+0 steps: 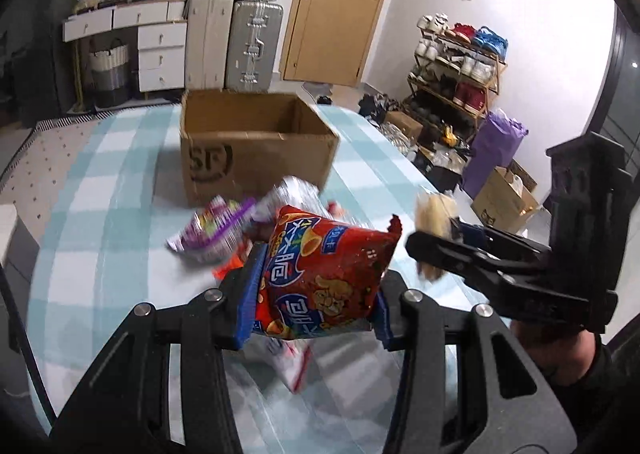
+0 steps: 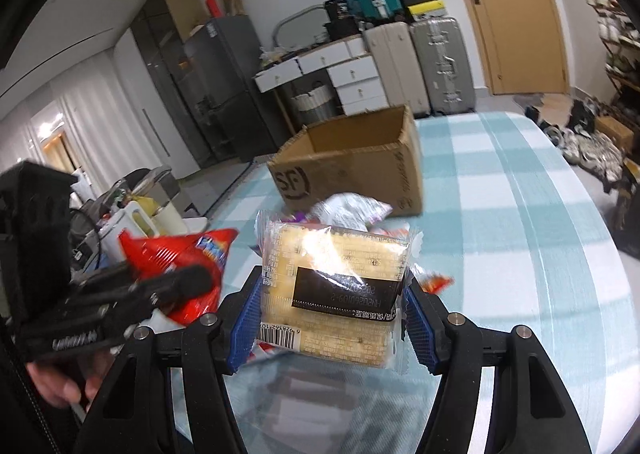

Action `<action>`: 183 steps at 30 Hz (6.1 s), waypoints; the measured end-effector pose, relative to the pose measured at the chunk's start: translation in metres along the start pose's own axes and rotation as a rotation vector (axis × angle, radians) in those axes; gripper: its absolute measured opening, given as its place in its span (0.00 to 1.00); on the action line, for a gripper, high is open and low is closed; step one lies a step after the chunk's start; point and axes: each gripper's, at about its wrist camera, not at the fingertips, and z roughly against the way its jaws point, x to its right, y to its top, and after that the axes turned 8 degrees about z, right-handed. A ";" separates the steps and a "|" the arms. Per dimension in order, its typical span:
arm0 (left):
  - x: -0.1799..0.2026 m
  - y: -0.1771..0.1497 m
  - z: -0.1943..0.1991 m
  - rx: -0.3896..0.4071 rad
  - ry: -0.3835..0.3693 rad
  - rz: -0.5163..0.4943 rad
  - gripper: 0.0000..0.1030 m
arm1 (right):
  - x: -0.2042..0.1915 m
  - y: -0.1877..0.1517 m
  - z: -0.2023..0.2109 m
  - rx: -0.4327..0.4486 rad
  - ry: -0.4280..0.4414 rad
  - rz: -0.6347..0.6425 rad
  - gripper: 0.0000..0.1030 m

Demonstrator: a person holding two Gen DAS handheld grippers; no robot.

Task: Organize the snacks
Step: 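Carry both packs over the box and open both grippers to drop them, then withdraw both grippers from the box back toward the snack pile, then grasp the red-and-white noodle bag with the left gripper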

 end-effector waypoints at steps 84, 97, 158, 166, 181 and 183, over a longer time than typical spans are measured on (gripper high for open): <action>-0.078 0.177 -0.084 -0.052 0.187 0.006 0.83 | 0.007 0.154 -0.058 0.034 -0.036 0.246 0.87; -0.048 0.128 -0.022 -0.010 0.187 -0.015 0.86 | -0.024 0.117 0.002 0.076 -0.046 0.257 0.88; -0.067 -0.033 -0.076 -0.240 0.114 0.049 0.99 | -0.047 -0.018 0.026 0.048 -0.041 0.102 0.98; -0.062 -0.034 -0.107 -0.291 0.106 0.032 0.99 | -0.027 -0.024 0.015 0.033 -0.035 0.053 0.98; -0.052 -0.048 -0.135 -0.351 -0.037 0.080 0.48 | -0.001 -0.034 0.008 0.028 -0.022 -0.008 0.98; -0.050 -0.049 -0.134 -0.342 -0.035 0.078 0.46 | 0.001 -0.034 0.007 0.029 -0.020 -0.011 0.98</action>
